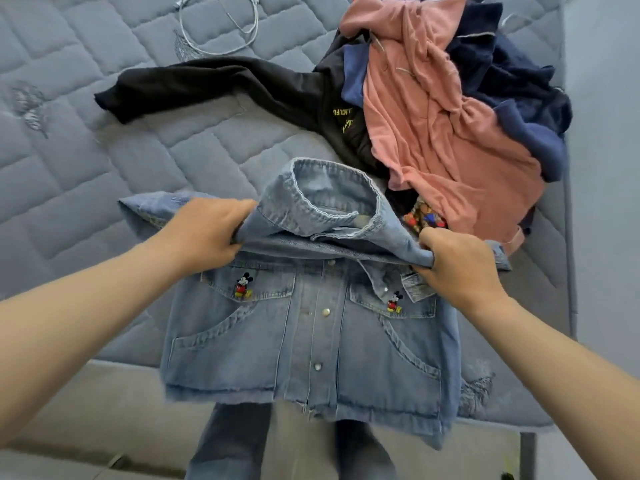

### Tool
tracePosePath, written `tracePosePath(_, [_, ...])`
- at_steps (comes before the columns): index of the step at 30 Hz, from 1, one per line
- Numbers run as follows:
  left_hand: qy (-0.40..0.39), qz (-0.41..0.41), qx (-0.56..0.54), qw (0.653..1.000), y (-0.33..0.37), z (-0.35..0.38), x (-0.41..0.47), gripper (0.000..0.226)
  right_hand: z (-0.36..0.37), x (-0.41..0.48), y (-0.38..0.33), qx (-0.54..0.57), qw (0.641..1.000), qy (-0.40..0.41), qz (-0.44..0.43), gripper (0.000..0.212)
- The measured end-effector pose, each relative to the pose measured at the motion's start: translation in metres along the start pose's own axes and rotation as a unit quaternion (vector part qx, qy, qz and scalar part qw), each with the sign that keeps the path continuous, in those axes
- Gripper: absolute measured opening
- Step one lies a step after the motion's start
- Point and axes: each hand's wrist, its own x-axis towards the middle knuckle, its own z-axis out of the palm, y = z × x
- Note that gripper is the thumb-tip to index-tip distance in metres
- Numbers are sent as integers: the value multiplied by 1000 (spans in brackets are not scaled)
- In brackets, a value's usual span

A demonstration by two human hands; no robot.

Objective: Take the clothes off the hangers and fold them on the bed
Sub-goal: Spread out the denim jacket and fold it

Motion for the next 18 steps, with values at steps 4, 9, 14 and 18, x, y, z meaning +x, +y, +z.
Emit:
tracePosePath(4, [17, -25, -3, 1000, 32, 24, -53, 26, 7, -48, -12, 6, 1000, 0, -11, 35])
tracePosePath(9, [-106, -101, -12, 989, 59, 106, -125, 46, 52, -128, -30, 4, 998, -63, 3, 32])
tracePosePath(14, [-296, -174, -46, 938, 71, 175, -175, 42, 120, -197, -63, -56, 926, -366, 69, 32])
tracePosePath(18, [-66, -202, -162, 964, 62, 172, -185, 20, 122, -179, -98, -8, 964, -234, 125, 11])
